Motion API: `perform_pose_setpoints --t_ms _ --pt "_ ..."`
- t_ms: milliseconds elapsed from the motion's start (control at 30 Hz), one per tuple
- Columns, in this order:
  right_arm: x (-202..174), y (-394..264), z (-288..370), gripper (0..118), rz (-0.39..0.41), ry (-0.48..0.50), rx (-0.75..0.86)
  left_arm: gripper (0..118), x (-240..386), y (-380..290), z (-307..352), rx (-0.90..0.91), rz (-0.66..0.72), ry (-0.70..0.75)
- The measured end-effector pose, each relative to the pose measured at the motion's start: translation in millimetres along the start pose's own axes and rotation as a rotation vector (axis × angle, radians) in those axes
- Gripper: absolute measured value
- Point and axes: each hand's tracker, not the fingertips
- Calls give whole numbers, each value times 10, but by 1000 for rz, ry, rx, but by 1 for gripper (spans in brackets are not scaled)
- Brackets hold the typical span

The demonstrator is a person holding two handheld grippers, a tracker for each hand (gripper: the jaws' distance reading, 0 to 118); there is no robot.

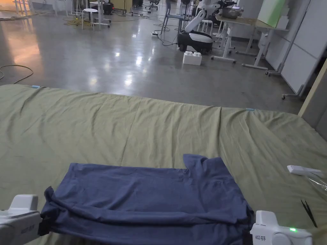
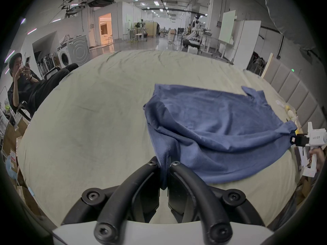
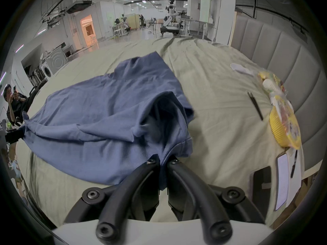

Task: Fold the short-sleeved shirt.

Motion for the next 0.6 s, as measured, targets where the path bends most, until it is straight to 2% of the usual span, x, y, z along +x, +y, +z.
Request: perform_pose_setpoints --t_ms 333,600 --pt "-118 127 720 7 104 -19 63 7 -136 164 411 66 2 -22" --pt "-189 -560 1121 7 179 -11 -25 7 -339 -443 721 17 53 -26"
